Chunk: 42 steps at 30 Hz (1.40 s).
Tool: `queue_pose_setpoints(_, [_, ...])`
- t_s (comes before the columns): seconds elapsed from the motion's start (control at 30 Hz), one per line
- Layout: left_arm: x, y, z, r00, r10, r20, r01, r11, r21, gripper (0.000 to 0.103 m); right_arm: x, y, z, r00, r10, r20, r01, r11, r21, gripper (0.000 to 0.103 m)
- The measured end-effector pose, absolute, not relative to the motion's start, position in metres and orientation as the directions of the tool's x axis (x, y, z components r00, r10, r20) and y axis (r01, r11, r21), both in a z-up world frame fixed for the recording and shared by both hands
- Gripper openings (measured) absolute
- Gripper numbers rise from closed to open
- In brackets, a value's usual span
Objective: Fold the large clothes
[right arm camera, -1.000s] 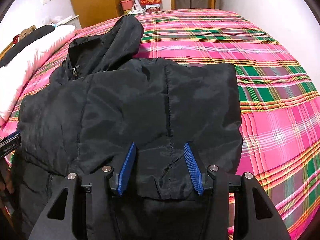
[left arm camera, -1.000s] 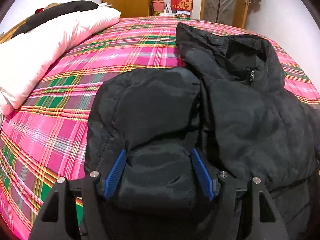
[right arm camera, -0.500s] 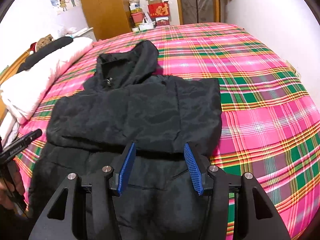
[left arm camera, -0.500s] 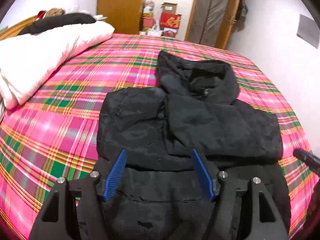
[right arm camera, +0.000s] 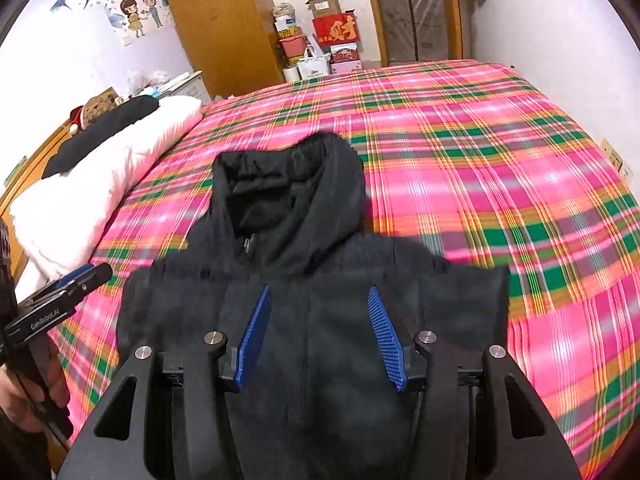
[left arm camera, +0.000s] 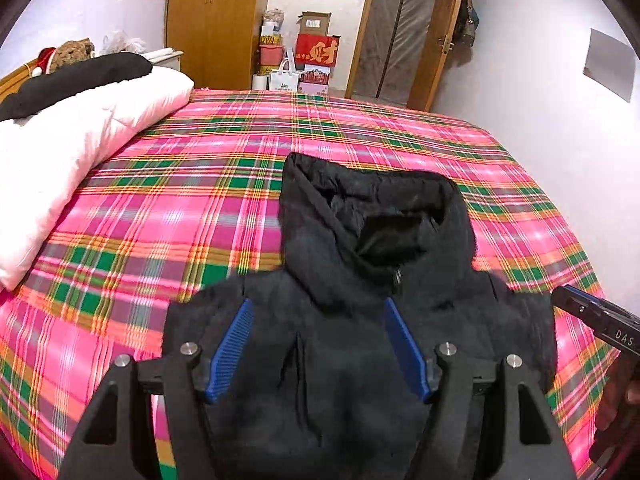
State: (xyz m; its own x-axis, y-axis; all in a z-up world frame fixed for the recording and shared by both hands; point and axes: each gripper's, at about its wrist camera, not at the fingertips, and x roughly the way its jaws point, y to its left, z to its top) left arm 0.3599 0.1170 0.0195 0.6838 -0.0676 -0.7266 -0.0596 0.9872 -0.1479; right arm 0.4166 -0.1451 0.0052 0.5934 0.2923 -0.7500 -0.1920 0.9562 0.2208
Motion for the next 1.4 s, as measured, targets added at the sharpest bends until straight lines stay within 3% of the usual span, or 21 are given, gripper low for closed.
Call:
queue_pose_setpoints(0.4, [0.494,0.128,-0.028,0.624,-0.079,-0.777,-0.109,0.976,-0.187,0.070,0.545,-0.126,-0.031,0.548,0.267,-0.793,-0.129,0.963,0.235,0.051])
queue_pose_setpoints(0.77, [0.565,0.121,-0.072,0.577,-0.023,-0.817,-0.146,0.980,-0.132,0.070,0.626,-0.114,-0.061,0.514,0.184,-0.838,-0.092,0.983,0.159,0.051])
queue_pose_setpoints(0.8, [0.568,0.119,-0.073,0.577,-0.023,-0.817,-0.141,0.982,-0.128,0.067,0.628,-0.113,-0.063,0.511,0.181,-0.841,-0.097,0.983,0.153,0.050])
queue_pose_setpoints(0.83, [0.570,0.118,-0.073,0.580,-0.022,-0.814,-0.138,0.983,-0.124,0.059,0.629,-0.109,-0.064,0.507,0.178,-0.843,-0.115,0.984,0.139,0.033])
queue_pose_setpoints(0.87, [0.571,0.117,-0.073,0.584,-0.025,-0.812,-0.134,0.983,-0.127,0.035,0.628,-0.106,-0.064,0.507,0.175,-0.844,-0.132,0.983,0.124,0.019])
queue_pose_setpoints(0.9, [0.572,0.117,-0.074,0.581,-0.042,-0.813,-0.126,0.982,-0.141,0.014,0.624,-0.104,-0.062,0.516,0.170,-0.839,-0.146,0.983,0.109,0.017])
queue_pose_setpoints(1.03, [0.557,0.125,-0.061,0.622,-0.063,-0.780,-0.126,0.976,-0.180,0.006,0.605,-0.107,-0.044,0.559,0.201,-0.805,-0.176,0.977,0.121,0.010])
queue_pose_setpoints(1.4, [0.431,0.155,0.022,0.766,-0.132,-0.630,-0.094,0.946,-0.312,0.004,0.477,-0.131,0.034,0.675,0.319,-0.665,-0.247,0.947,0.204,0.009])
